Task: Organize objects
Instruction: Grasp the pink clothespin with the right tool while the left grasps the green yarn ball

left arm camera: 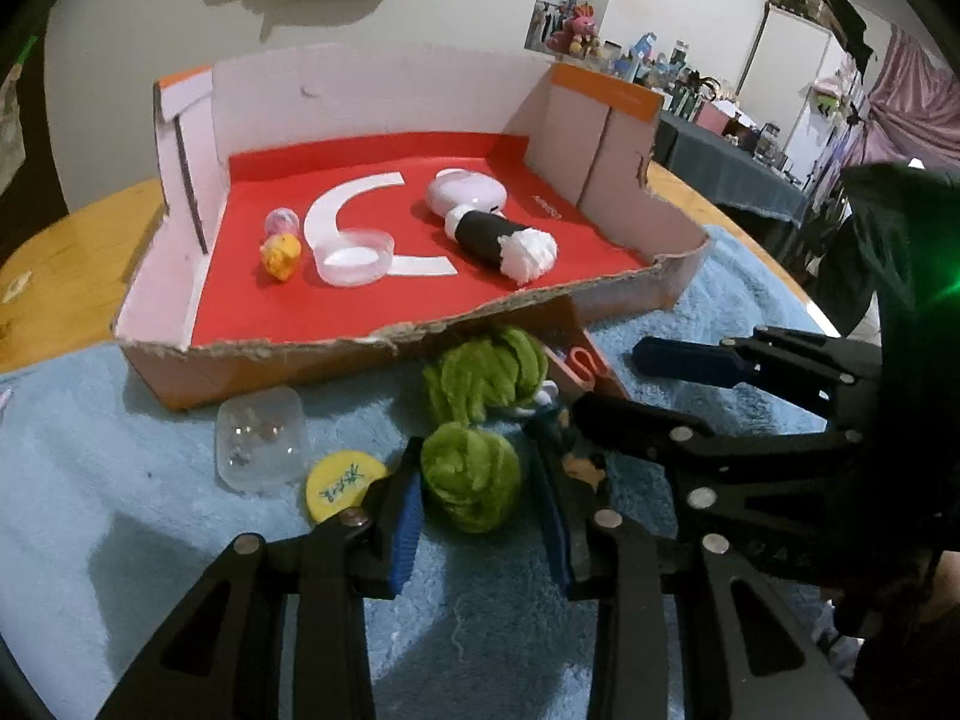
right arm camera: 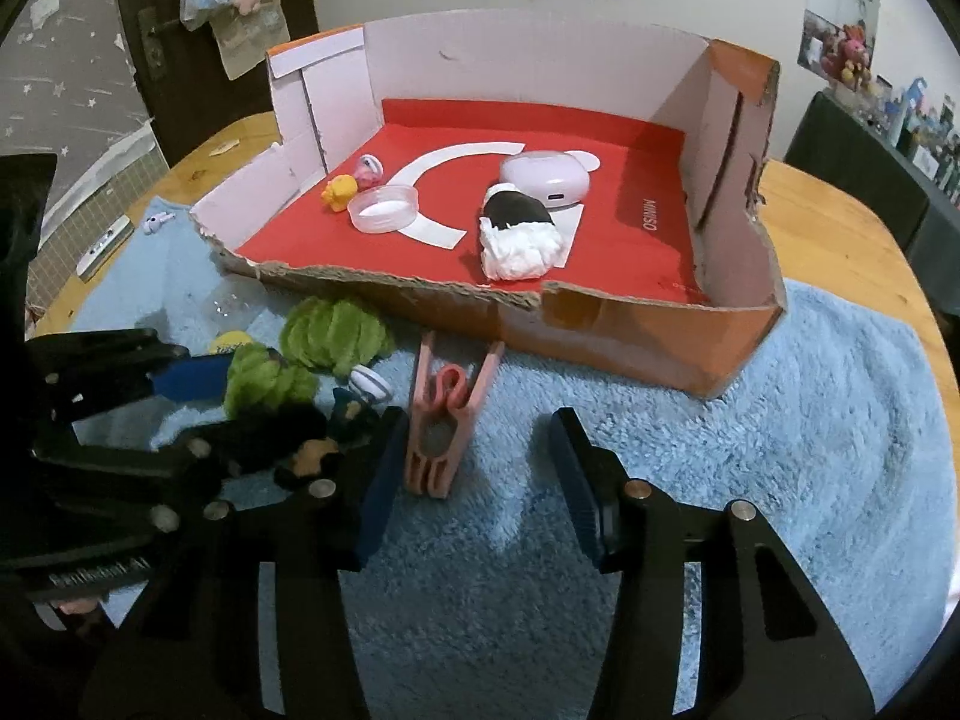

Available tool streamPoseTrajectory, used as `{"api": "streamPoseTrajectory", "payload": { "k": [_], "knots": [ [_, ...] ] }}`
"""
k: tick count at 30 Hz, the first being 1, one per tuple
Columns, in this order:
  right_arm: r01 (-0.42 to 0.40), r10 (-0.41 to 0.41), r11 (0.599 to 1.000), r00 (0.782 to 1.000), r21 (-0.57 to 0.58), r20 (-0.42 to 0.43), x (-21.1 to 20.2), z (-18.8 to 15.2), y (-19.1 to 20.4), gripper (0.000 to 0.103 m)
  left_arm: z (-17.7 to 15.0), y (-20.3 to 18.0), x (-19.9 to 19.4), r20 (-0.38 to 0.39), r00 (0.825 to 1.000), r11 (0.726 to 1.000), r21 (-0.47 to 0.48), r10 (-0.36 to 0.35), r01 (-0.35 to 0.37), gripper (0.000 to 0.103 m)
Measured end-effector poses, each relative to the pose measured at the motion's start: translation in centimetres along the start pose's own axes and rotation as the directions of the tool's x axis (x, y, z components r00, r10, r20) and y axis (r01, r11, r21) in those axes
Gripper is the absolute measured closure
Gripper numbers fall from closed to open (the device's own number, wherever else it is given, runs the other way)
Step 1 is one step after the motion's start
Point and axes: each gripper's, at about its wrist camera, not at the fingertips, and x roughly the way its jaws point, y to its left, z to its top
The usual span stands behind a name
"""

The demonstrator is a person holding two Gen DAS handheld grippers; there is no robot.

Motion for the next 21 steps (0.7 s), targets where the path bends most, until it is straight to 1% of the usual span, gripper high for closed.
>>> {"api": "streamPoseTrajectory", "payload": {
  "k": [1, 3, 4, 6, 7, 9, 21],
  "knots": [
    [0.000, 0.000, 1.000, 1.000, -0.003, -0.001, 0.1, 0.1, 0.1, 0.057, 0.0, 0.0, 0.0, -0.001, 1.000, 1.000, -0.004, -0.004, 0.004, 0.070],
    [0.002, -0.002, 1.000, 1.000, -0.006, 0.005, 0.3, 0.2, 0.2, 0.061, 0.1, 0.3, 0.0, -0.004, 1.000, 1.000, -0.018, -0.012, 0.012, 0.071],
    [0.003, -0.003, 1.000, 1.000, -0.007, 0.006, 0.4, 0.3, 0.2, 0.063, 0.1, 0.4, 0.0, -0.005, 1.000, 1.000, -0.024, -0.014, 0.014, 0.074],
    [-0.020, 0.020, 1.000, 1.000, -0.009, 0.007, 0.3, 0.2, 0.3, 0.074, 0.0, 0.6, -0.1, -0.005, 1.000, 0.999, -0.030, -0.017, 0.017, 0.076],
    [-0.025, 0.026, 1.000, 1.000, -0.012, 0.007, 0.2, 0.2, 0.4, 0.075, 0.0, 0.6, -0.2, -0.005, 1.000, 0.999, -0.031, -0.018, 0.018, 0.076],
    [-0.027, 0.027, 0.999, 1.000, -0.017, 0.005, 0.2, 0.1, 0.5, 0.081, 0.0, 0.6, -0.2, -0.004, 1.000, 0.999, -0.033, -0.020, 0.020, 0.077],
    [-0.073, 0.073, 0.997, 0.997, 0.015, 0.031, -1.7, -0.8, 0.6, 0.081, -0.5, 0.8, -1.0, 0.005, 1.000, 0.998, -0.047, -0.030, 0.030, 0.077]
  ]
}}
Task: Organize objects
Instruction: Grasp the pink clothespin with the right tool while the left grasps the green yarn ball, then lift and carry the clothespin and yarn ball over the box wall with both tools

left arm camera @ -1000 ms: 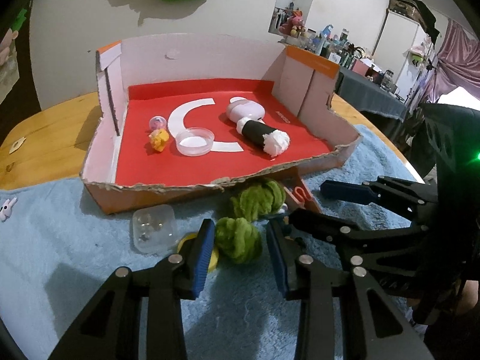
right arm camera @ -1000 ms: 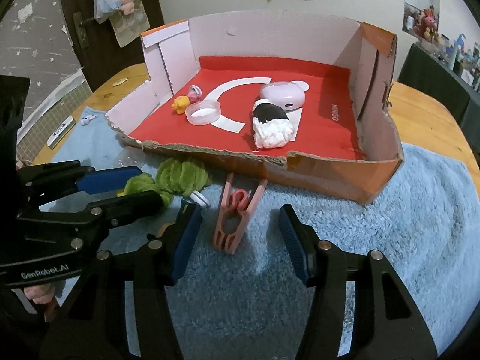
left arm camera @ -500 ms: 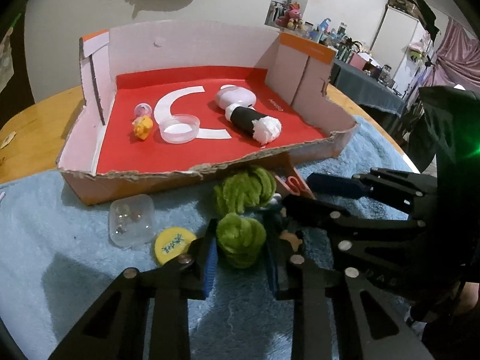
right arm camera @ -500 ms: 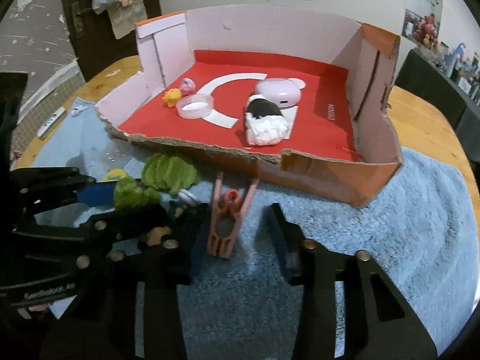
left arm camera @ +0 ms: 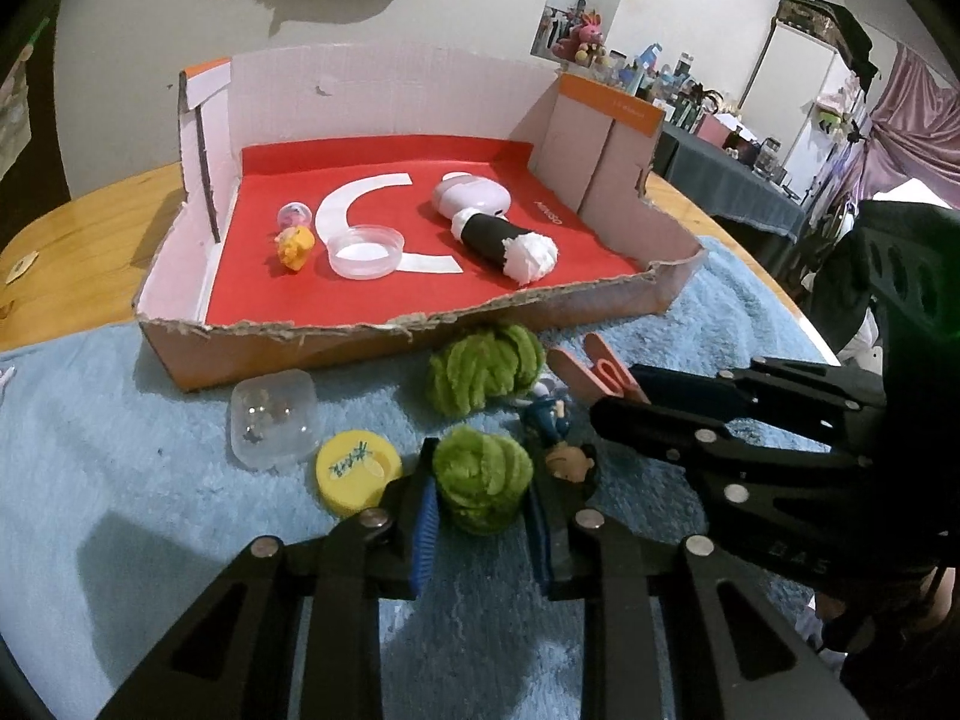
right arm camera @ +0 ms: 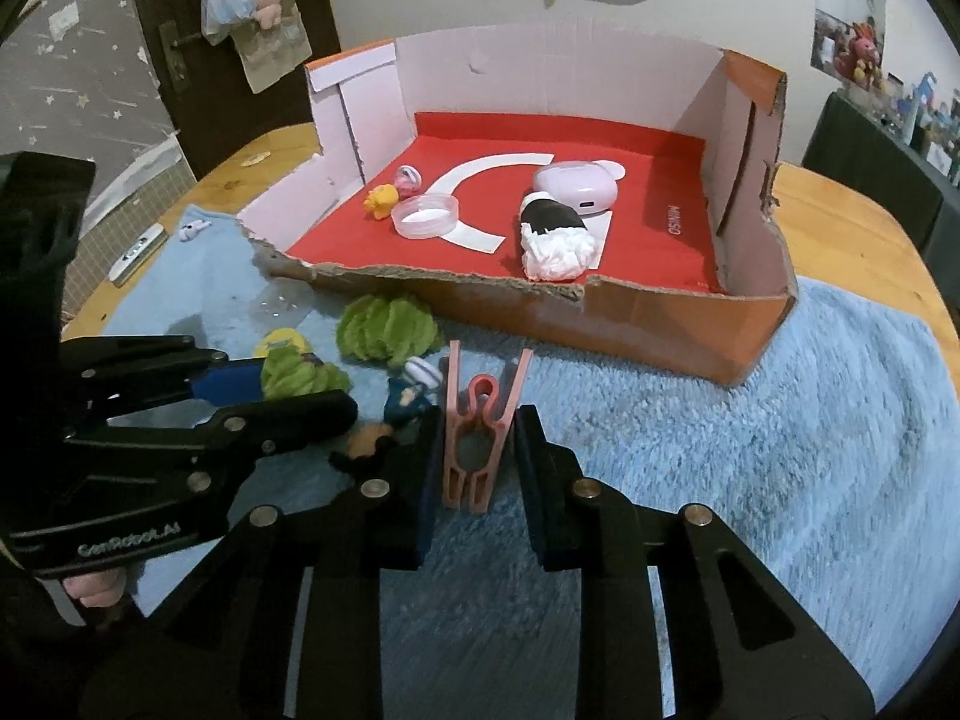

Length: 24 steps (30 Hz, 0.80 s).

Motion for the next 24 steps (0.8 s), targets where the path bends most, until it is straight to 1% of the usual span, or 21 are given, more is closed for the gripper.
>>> {"api": "streamPoseTrajectory", "payload": {
  "k": [14, 24],
  "knots": [
    [-0.032, 0.032, 0.999, 0.999, -0.007, 0.026, -2.1, -1.0, 1.4, 0.081, -0.9, -0.2, -1.9, 0.030, 1.000, 1.000, -0.007, 0.005, -0.005, 0.077],
    [-0.049, 0.049, 0.999, 0.997, -0.016, 0.053, -3.3, -0.5, 1.8, 0.081, 0.1, 0.1, -3.3, 0.064, 0.998, 1.000, -0.013, 0.016, -0.015, 0.077]
  ]
}}
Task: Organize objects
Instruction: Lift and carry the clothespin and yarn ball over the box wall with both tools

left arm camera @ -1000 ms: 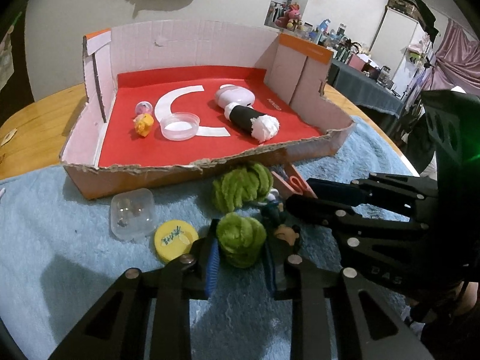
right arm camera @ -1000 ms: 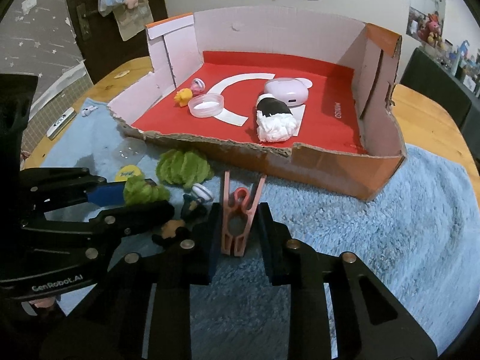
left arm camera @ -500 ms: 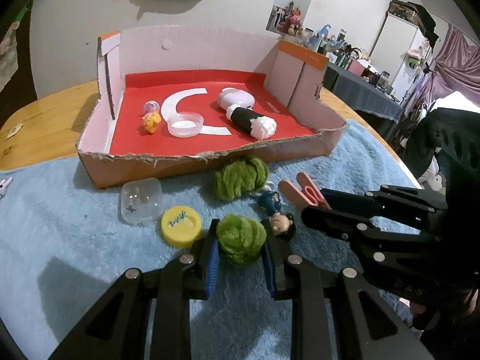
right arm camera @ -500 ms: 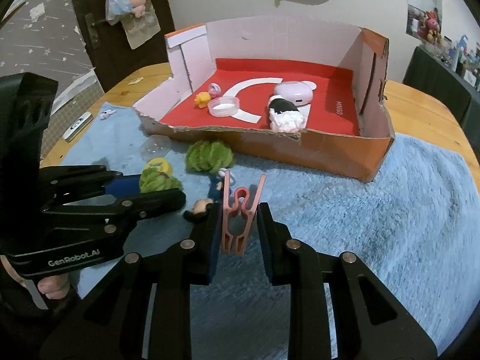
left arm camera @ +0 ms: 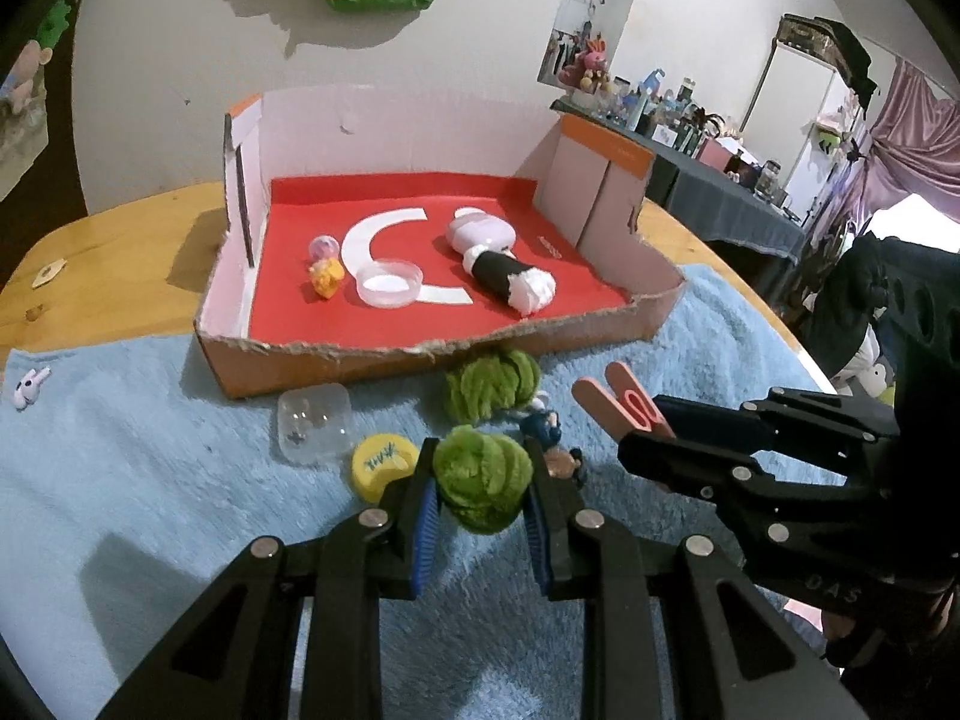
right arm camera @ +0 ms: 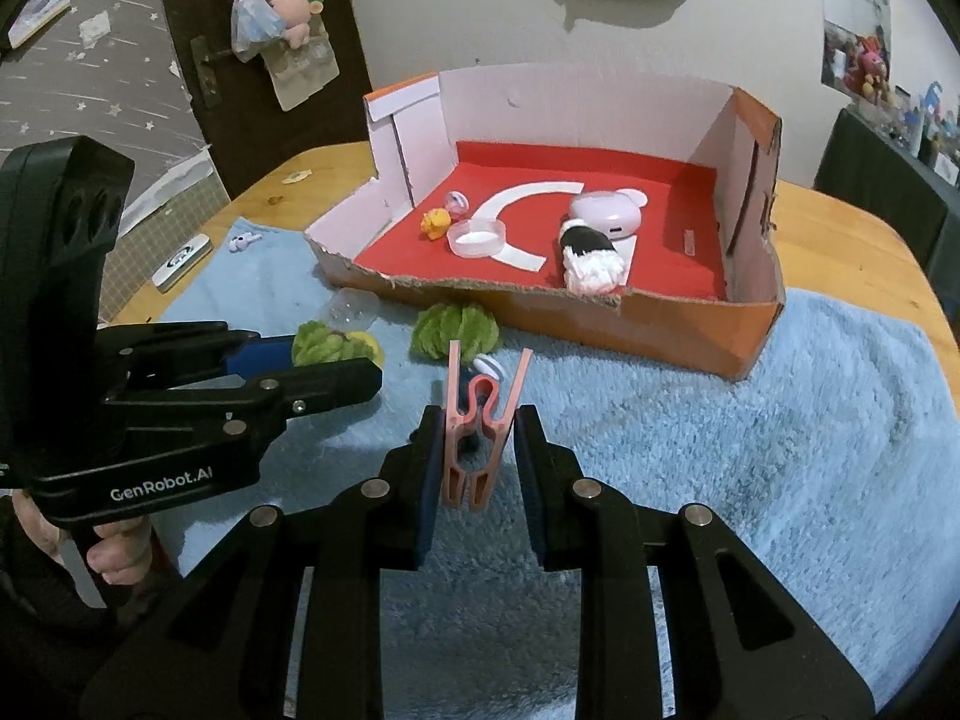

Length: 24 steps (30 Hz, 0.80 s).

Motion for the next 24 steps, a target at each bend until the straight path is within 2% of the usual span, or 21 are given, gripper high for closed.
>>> {"api": "streamPoseTrajectory", "payload": {
  "k": [24],
  "knots": [
    [-0.007, 0.007, 1.000, 0.999, -0.011, 0.032, -0.3, 3.0, -0.7, 0.081, 3.6, 0.8, -0.2, 0.038, 0.999, 1.000, -0.002, 0.013, -0.013, 0.077]
  ]
}}
